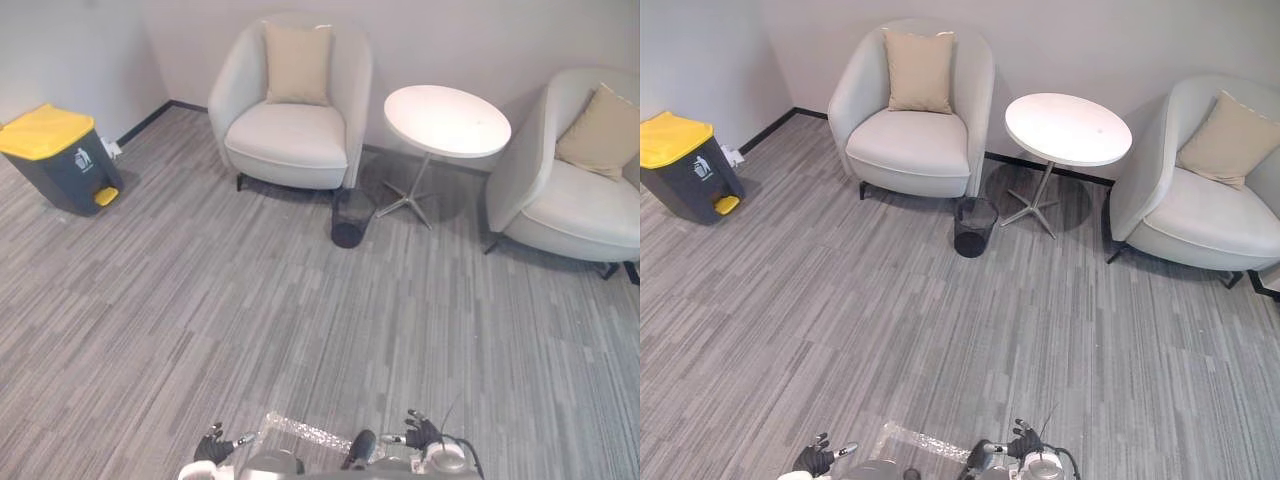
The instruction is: Organize the slippers on the shoe rack
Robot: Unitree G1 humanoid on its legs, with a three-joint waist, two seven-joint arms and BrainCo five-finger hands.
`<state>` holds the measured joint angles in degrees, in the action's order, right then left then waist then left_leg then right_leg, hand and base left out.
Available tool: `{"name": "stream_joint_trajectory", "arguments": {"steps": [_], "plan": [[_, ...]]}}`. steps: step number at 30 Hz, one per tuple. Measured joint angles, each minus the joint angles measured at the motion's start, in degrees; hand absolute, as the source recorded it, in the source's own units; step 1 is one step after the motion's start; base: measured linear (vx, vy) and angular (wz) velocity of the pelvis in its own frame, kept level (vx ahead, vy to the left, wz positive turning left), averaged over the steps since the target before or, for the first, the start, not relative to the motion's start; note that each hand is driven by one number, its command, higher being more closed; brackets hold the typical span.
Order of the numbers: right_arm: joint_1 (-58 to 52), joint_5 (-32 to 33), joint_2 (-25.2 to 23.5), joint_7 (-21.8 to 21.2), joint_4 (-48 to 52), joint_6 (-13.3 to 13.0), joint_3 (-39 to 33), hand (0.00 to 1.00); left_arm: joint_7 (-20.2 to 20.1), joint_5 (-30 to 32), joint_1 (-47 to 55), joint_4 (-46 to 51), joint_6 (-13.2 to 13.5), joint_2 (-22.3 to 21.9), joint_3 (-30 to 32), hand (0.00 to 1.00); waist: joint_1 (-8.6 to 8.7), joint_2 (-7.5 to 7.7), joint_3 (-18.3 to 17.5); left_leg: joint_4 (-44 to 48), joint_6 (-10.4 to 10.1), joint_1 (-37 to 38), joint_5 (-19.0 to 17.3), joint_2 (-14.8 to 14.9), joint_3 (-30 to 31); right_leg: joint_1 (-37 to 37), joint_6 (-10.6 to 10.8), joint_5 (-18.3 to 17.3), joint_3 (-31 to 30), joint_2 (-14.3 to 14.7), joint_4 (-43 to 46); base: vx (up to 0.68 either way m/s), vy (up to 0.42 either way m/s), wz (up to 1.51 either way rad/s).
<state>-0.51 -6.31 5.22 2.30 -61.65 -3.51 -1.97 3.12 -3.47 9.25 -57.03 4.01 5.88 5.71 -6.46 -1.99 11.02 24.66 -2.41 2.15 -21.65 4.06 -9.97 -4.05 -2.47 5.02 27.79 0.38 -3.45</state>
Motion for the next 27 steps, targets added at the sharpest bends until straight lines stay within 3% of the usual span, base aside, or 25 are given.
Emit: {"name": "stream_joint_trajectory", "arguments": {"steps": [2,3,5,6,7,8,9,12,15,18,20,21,23,24,25,27], "plan": [[-0.08,0.22,-0.17,0.13,0.21,-0.01,-0.21,0.0,0.03,-0.14,0.06,-0.53,0.03,0.51,0.16,0.0,0.02,1.01,-0.32,7.12,-0.53,-3.53,0.83,1.0,-0.43,0.11,-0.37,-0.21,-2.01,0.46,-1.79,0.03,-0.007,-0.38],[0.53,0.2,-0.09,0.35,0.24,0.07,-0.14,0.0,0.02,-0.14,-0.85,-0.48,0.16,0.72,0.67,0.0,0.1,1.4,0.5,11.16,2.98,-6.81,-1.25,1.79,0.12,0.45,0.07,-0.54,-3.2,0.05,-1.87,-0.04,-0.083,-0.26],[-0.18,0.42,0.54,0.45,0.52,0.07,-0.13,0.0,0.05,-0.33,-1.36,-0.07,0.3,0.08,2.21,0.0,-0.14,1.64,1.11,10.35,2.69,-9.49,-1.93,3.07,2.41,1.3,1.2,-1.12,-4.57,-0.47,-2.06,-0.07,-0.079,-0.46],[-0.61,0.96,1.31,0.5,1.29,0.04,-0.09,0.0,0.05,-0.59,-1.04,0.24,0.28,-0.55,2.2,0.0,-0.35,-0.57,0.48,4.3,1.59,-9.75,-1.71,4.81,4.51,1.26,2.11,-1.6,-4.63,0.8,-1.29,-0.02,-0.024,-0.48],[-0.14,2.5,1.49,0.5,2.51,-0.05,-0.24,0.0,0.15,-0.71,-0.81,-0.87,0.31,-1.69,2.28,0.0,-0.23,-2.45,0.3,2.94,-1.65,-9.52,3.47,7.5,2.78,3.95,-0.58,-3.78,-4.39,0.12,7.42,0.1,0.047,-0.3],[-0.23,2.39,1.08,0.57,2.45,-0.21,0.04,0.0,0.2,-1.31,-0.69,-0.77,0.39,-1.09,2.62,0.0,-0.11,-0.59,0.72,1.46,-1.96,-7.55,3.34,5.46,2.68,3.27,0.92,-7.97,-5.75,-1.64,10.86,0.15,0.054,-0.17],[-0.53,2.42,0.92,0.59,2.03,-0.22,0.03,0.0,0.2,-1.26,-1.07,-0.77,0.19,-0.74,2.54,0.0,-0.13,-0.18,1.66,0.73,-2.72,-5.64,2.91,4.57,3.57,2.37,1.25,-8.03,-6.62,-1.67,10.38,0.14,0.071,-0.07],[-1.28,2.27,-0.32,0.73,1.98,-0.36,0.52,0.0,0.24,-1.38,-0.02,-0.84,0.13,-0.02,3.27,0.0,-0.75,1.79,-0.07,-2.18,-2.31,-5.25,3.21,2.76,5.64,2.37,2.2,-7.95,-7.57,-1.38,8.36,0.14,0.019,-0.16],[-1.33,2.52,-1.02,0.83,2.07,-0.4,0.33,0.0,0.16,-1.25,-0.86,-0.72,-0.09,1.22,3.68,0.0,-0.86,4.21,0.44,-1.88,-0.76,-5.82,3.72,2.16,5.92,6.91,3.83,-12.34,-7.3,-3.52,17.87,0.18,0.018,-0.07],[-0.14,2.41,-2.18,0.55,2.15,-0.31,0.46,0.0,0.16,-1.21,-2.03,0.17,-0.58,2.7,2.2,0.0,-0.72,6.7,1.75,-3.45,-0.46,-2.44,3.56,1.06,5.87,11.01,3.32,-14.02,-3.03,-8.38,32.4,0.21,0.01,0.1],[-0.2,2.34,-2.87,0.52,2.04,-0.34,0.46,0.0,0.19,-1.25,-1.79,0.82,-0.57,2.97,2.18,0.0,-0.52,6.98,1.83,-5.71,-0.04,0.62,3.82,0.45,6.07,10.76,3.04,-13.85,-1.67,-10.22,36.13,0.24,0.029,0.09],[-0.19,2.25,-2.85,0.39,2.09,-0.41,0.47,0.0,0.26,-1.27,-1.74,1.34,-0.58,3.02,2.11,0.0,-0.16,7.01,1.86,-7.06,0.55,2.36,4.17,0.38,6.19,11.82,1.75,-14.77,-0.82,-10.81,38.52,0.21,0.041,0.12],[0.3,2.25,-3.03,0.36,1.95,-0.33,0.74,0.0,0.28,-1.25,-1.81,1.77,-0.53,3.29,2.04,0.0,-0.04,7.13,1.91,-8.06,0.57,3.83,4.18,0.41,6.3,10.92,2.86,-16.25,-0.41,-8.79,31.01,0.18,0.016,0.12],[-0.04,2.25,-3.2,0.39,1.92,-0.34,0.89,0.0,0.25,-1.25,-1.71,1.8,-0.54,3.52,2.07,0.0,-0.04,7.71,1.66,-8.27,0.52,4.44,4.14,-0.52,6.17,9.83,2.4,-11.65,-0.74,-6.95,22.13,0.19,-0.025,0.05],[-0.29,2.19,-2.94,0.46,1.8,-0.3,1.15,0.0,0.35,-1.24,-1.8,1.58,-0.59,3.5,2.13,0.0,-0.02,7.77,1.44,-8.48,0.51,4.65,4.12,-1.14,6.33,9.35,0.06,-10.57,-0.25,-6.86,19.95,0.22,-0.007,-0.06],[-0.13,2.21,-2.17,0.57,2.0,-0.19,1.09,0.0,0.28,-1.27,-1.91,2.05,-0.43,2.16,2.16,0.0,0.04,6.17,1.61,-8.83,0.46,5.36,4.2,-0.67,6.54,7.52,-0.06,-9.37,0.07,-6.13,17.43,0.15,0.029,-0.12]]}}
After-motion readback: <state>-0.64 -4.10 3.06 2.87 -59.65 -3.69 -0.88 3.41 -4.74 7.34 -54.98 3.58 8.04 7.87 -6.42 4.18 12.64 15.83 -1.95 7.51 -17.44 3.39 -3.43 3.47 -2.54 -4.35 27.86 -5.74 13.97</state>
